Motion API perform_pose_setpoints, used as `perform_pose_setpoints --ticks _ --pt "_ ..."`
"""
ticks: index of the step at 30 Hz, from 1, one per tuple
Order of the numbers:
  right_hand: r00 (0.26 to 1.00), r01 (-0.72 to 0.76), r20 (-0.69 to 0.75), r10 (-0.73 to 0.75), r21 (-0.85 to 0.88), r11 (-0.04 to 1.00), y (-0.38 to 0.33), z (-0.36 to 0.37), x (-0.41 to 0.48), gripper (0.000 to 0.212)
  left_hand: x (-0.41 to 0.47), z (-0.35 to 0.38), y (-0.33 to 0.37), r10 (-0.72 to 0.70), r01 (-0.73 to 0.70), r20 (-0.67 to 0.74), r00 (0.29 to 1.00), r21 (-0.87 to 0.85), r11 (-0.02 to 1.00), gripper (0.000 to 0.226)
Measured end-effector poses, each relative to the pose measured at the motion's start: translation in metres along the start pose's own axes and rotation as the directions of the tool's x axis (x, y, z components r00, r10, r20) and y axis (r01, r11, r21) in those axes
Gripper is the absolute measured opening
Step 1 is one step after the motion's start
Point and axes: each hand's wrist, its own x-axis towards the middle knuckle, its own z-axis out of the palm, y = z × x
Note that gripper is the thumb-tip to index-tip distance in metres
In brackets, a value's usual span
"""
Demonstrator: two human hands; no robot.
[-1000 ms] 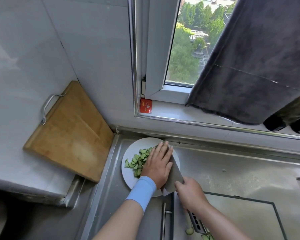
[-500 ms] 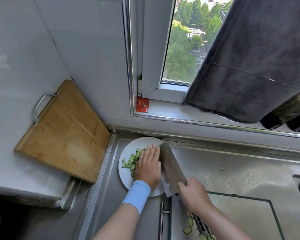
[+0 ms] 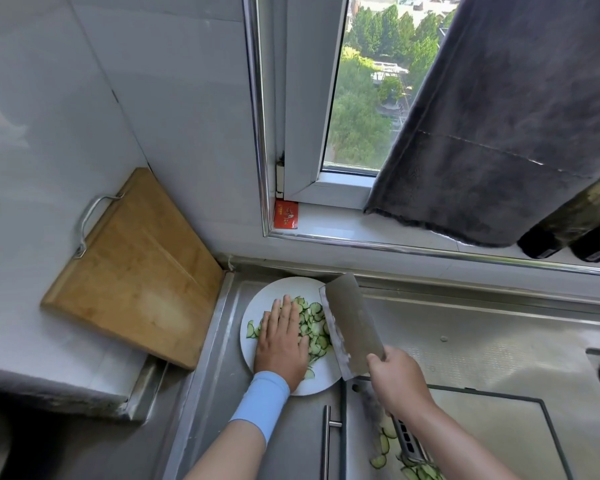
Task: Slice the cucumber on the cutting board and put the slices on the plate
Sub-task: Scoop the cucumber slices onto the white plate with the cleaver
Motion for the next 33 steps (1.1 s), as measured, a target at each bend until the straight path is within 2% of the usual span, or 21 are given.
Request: perform_pose_setpoints --ticks 2,5,7,10,12,15,18,21,25,29,33 --pt "1.0 0.004 -0.006 -0.003 0.004 1.0 0.001 0.001 -0.002 0.027 0.001 0.006 0.001 0.048 -0.048 0.081 0.996 0.001 0.999 0.07" --pt "1.0 -0.01 -0.01 0.01 0.007 1.0 0.003 0.0 -0.004 0.027 0.008 0.008 0.013 0.202 -0.204 0.166 0.965 -0.002 0.979 0.068" --pt "1.0 -0.023 -0.009 0.024 0.011 1.0 0.006 -0.001 -0.005 0.026 0.012 0.007 0.018 0.25 -0.25 0.144 0.958 -0.018 0.968 0.063" --pt "1.0 -0.019 -0.005 0.019 0.001 1.0 0.012 -0.005 -0.005 0.026 0.013 0.003 0.009 0.157 -0.157 0.002 0.988 -0.038 0.987 0.058" --pt "1.0 -0.02 0.0 0.02 0.016 1.0 0.015 -0.005 -0.004 0.027 0.009 0.006 -0.003 0.075 -0.075 0.023 0.997 0.018 0.997 0.059" --pt "0.999 -0.032 0.013 0.031 0.023 0.999 0.017 0.001 -0.004 0.026 0.001 0.011 -0.022 0.008 -0.014 0.096 0.995 0.062 0.998 0.081" --pt "0.999 -0.03 0.02 0.029 0.035 0.999 0.019 0.004 -0.006 0.026 -0.002 0.008 -0.026 0.026 -0.029 0.083 0.996 0.04 0.999 0.086" --pt "1.0 -0.018 0.023 0.017 0.045 0.999 0.023 0.0 -0.009 0.027 -0.009 -0.005 -0.014 0.047 -0.048 -0.036 0.998 -0.02 0.999 0.076" --pt "0.999 -0.035 0.01 0.034 0.1 0.994 0.038 -0.018 -0.023 0.027 -0.023 -0.011 0.024 0.042 -0.076 -0.153 0.987 -0.221 0.972 0.065" --pt "0.998 -0.045 -0.024 0.05 0.187 0.981 0.072 -0.046 -0.046 0.024 -0.053 -0.002 0.074 0.086 -0.138 -0.166 0.982 -0.332 0.933 0.056" --pt "0.993 -0.09 -0.05 0.105 0.243 0.966 0.13 -0.068 -0.064 0.024 -0.094 0.021 0.113 0.178 -0.207 -0.112 0.978 -0.367 0.907 0.051"
